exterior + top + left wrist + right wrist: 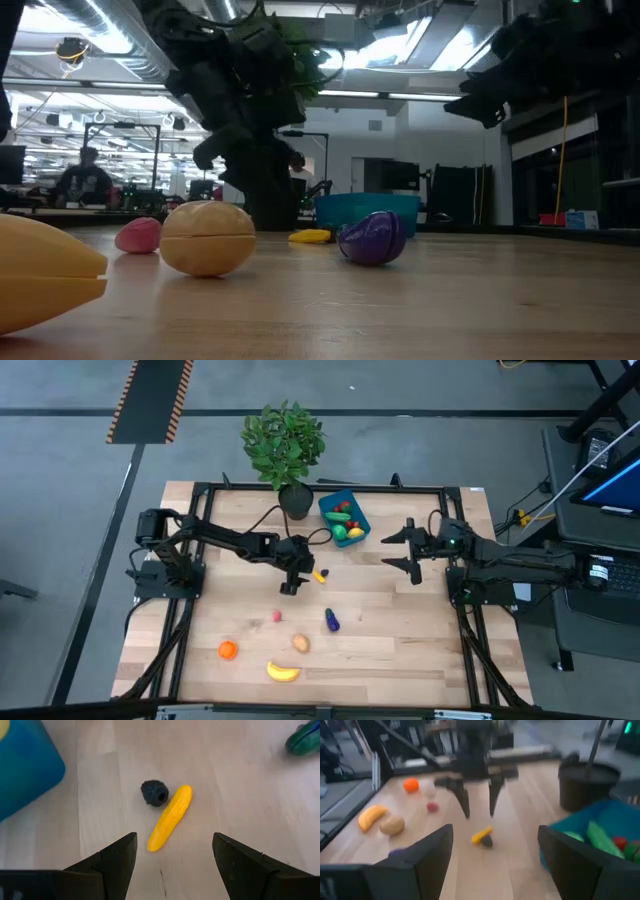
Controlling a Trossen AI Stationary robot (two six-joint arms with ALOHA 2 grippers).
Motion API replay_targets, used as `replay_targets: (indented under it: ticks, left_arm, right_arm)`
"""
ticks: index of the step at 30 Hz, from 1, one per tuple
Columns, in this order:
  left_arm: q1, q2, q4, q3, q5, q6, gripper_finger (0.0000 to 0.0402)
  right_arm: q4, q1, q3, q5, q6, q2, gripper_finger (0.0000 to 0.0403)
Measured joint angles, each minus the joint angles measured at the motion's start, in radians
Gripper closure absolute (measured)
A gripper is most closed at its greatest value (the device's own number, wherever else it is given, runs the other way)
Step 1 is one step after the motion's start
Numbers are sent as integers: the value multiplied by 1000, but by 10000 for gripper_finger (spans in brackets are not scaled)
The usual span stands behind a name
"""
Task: Pick and placing Produce into tupperware
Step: Put the corn into the blue bin
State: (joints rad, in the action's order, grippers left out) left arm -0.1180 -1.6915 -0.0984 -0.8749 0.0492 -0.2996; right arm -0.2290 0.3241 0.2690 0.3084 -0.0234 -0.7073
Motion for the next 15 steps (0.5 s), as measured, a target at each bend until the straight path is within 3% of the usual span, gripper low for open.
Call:
replay_targets:
  ticks: [8,15]
  left_arm:
    - [-28,-11,21,-5,54,-2,149]
    - [-27,-11,46,-5,77,-25,149]
  right_arm:
    - [-27,1,-82,-32,5,140,110]
    - [-12,1,-83,-62,1,163,110]
